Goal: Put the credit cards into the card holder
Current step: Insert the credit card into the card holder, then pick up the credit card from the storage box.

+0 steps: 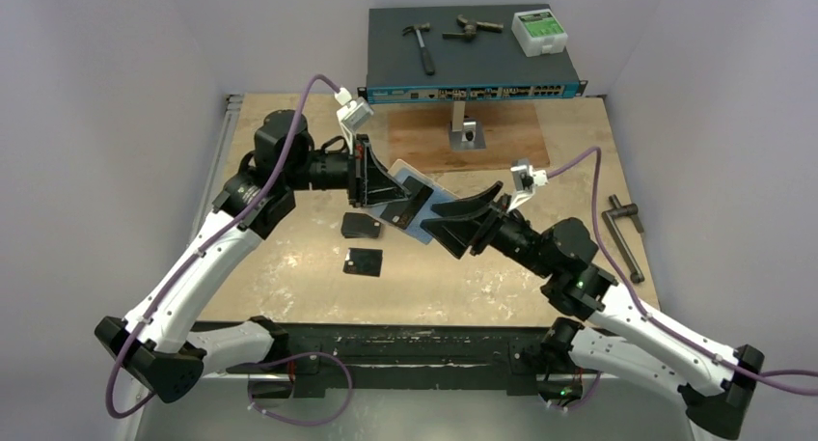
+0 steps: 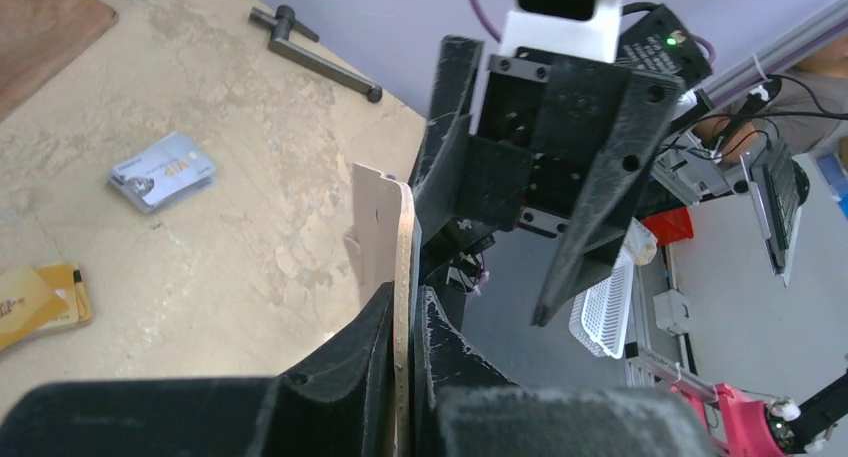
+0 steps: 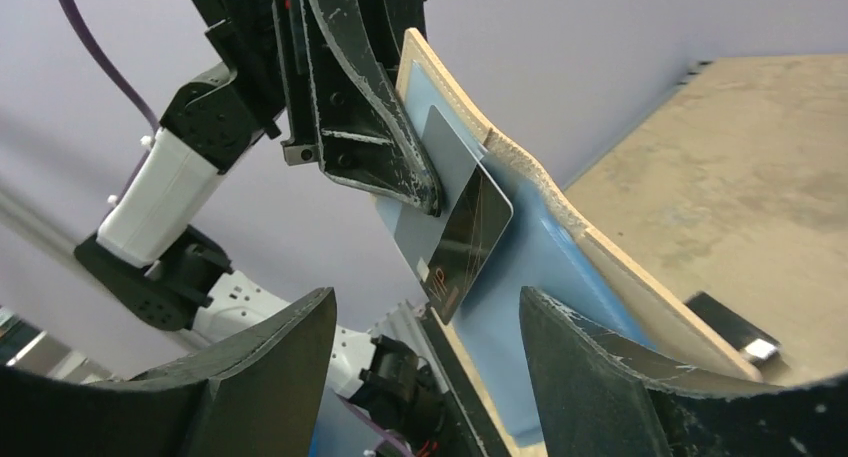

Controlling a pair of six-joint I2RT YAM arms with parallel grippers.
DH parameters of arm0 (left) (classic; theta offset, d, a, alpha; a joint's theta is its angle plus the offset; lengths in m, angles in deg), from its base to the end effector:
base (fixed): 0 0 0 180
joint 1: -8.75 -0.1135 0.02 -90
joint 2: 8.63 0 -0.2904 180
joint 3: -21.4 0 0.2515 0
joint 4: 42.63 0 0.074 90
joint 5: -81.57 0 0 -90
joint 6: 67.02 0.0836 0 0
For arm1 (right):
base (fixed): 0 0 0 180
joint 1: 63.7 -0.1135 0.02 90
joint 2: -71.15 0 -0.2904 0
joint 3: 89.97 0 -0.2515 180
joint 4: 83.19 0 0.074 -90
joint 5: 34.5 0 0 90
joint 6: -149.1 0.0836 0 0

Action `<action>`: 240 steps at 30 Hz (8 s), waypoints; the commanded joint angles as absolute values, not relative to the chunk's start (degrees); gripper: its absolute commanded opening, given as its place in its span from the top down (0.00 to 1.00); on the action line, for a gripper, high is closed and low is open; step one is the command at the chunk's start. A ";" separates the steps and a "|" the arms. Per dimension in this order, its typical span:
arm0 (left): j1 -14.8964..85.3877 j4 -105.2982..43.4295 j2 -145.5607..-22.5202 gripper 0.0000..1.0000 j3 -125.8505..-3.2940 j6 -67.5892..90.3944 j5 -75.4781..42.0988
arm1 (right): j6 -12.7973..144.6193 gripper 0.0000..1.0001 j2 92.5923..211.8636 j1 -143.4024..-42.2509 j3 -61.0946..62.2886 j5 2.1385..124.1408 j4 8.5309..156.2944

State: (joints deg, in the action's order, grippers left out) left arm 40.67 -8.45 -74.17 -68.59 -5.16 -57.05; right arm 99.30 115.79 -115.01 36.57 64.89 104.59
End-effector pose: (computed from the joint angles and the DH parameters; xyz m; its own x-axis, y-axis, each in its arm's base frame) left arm 0.1842 -0.1887 0.4601 -0.5874 -0.0014 -0.8093 0.7941 0.1921 -0.5767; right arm 0.1218 0.1739 0.4008 -0.4237 0.4896 -0.7620 -0.7781 0.2339 0.5830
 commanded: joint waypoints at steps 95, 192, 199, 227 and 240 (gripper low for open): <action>51.72 -3.62 -83.62 0.31 -37.05 72.92 -35.49 | 115.36 0.64 144.63 -113.75 40.52 58.51 74.43; 68.16 -18.33 -82.70 0.88 -21.06 85.43 -18.43 | 111.49 0.53 161.26 -115.15 32.11 67.06 79.45; 68.16 -19.48 -83.27 0.89 -21.54 83.98 -17.46 | 111.50 0.54 160.58 -116.62 30.59 66.48 77.74; 53.13 4.20 -74.55 0.48 -37.89 72.36 -30.19 | 106.73 0.42 148.68 -106.52 31.25 63.71 70.34; 43.19 -11.45 -88.87 0.42 -50.05 56.41 -32.23 | 92.08 0.13 164.18 -92.27 12.28 59.50 71.99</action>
